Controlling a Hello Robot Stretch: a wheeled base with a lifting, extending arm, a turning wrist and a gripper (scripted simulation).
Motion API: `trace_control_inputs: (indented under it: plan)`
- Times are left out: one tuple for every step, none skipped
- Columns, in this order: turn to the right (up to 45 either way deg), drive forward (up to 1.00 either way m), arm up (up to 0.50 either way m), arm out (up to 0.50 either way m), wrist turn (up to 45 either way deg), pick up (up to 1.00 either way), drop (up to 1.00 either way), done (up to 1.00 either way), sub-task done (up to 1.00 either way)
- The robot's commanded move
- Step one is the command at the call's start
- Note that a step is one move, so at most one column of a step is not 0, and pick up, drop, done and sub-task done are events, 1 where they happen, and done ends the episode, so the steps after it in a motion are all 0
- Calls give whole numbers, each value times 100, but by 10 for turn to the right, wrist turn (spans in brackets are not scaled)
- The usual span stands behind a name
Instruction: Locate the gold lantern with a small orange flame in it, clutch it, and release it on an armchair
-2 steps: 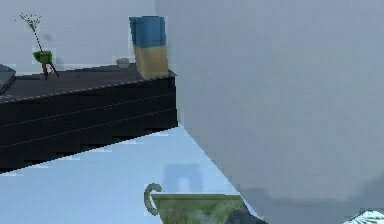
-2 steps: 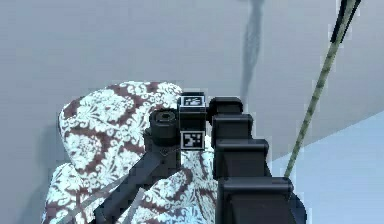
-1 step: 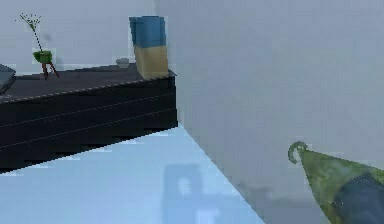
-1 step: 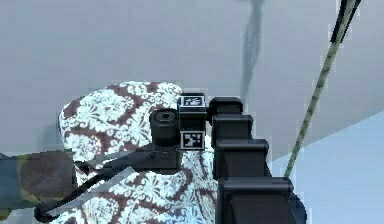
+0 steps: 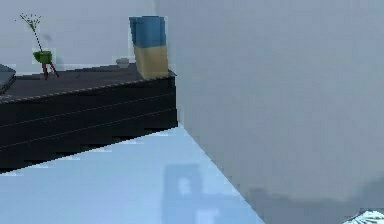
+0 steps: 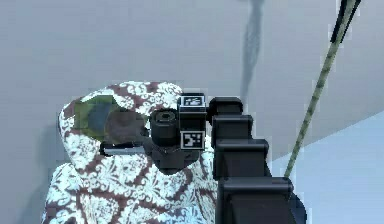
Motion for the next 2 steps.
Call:
trace_control_inputs:
  plan:
    - [0, 0, 0, 0, 240, 0, 0, 0, 0]
    - [0, 0, -38, 0, 0, 0, 0, 0, 0]
